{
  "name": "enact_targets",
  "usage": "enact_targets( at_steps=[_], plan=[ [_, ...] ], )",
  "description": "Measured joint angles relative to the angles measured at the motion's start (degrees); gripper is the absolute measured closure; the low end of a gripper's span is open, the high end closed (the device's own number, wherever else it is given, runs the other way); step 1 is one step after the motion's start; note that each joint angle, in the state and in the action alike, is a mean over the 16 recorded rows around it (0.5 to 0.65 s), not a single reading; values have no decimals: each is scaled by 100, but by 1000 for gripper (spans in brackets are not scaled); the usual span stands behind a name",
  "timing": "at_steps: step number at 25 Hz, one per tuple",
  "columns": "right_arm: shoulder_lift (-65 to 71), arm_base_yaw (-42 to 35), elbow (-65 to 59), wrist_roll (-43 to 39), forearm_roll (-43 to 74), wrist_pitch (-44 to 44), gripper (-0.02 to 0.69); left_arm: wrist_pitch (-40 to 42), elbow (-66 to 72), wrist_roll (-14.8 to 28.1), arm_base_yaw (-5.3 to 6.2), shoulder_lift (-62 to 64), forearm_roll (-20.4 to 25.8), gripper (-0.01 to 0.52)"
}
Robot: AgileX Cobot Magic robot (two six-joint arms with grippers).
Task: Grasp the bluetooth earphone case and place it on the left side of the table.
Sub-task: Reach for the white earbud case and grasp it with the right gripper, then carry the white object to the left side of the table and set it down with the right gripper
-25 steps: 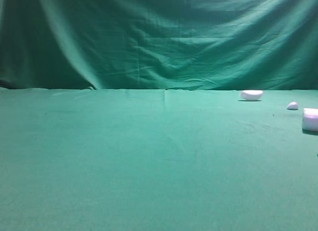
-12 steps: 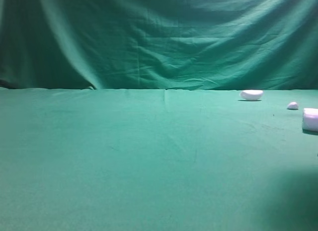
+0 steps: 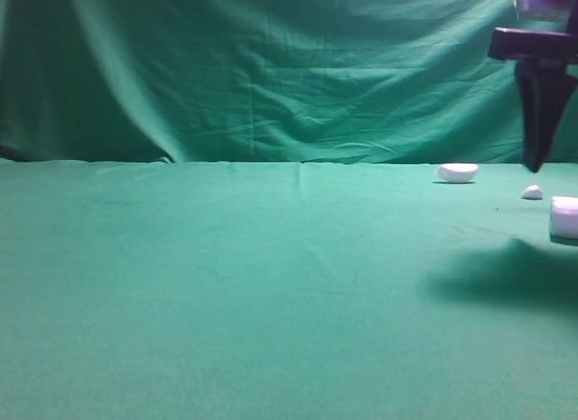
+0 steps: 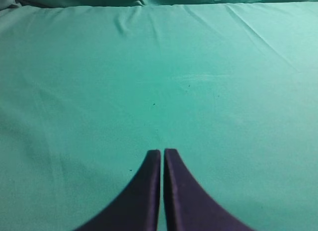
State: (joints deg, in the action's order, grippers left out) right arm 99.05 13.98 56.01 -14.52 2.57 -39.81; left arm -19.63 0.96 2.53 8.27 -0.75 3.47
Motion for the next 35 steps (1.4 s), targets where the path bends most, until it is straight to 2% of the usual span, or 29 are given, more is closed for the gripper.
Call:
enact_targets(
  at_steps=[8, 15, 23, 29, 35],
  plan=[
    [176, 0, 93, 3, 3, -58, 269, 0, 0, 0, 0, 0, 0, 514],
    [197, 33, 806, 370, -205, -599, 338, 0, 0, 0, 0, 0, 0, 514],
    [443, 660, 2723, 1638, -867, -1380, 352, 0, 0, 0, 0, 0, 0, 514],
    [1166, 1626, 4481, 2524, -1241, -1711, 352, 0, 0, 0, 0, 0, 0, 514],
    [2288, 2611, 5875, 2886, -1240, -1715, 352, 0, 0, 0, 0, 0, 0, 514]
  ],
)
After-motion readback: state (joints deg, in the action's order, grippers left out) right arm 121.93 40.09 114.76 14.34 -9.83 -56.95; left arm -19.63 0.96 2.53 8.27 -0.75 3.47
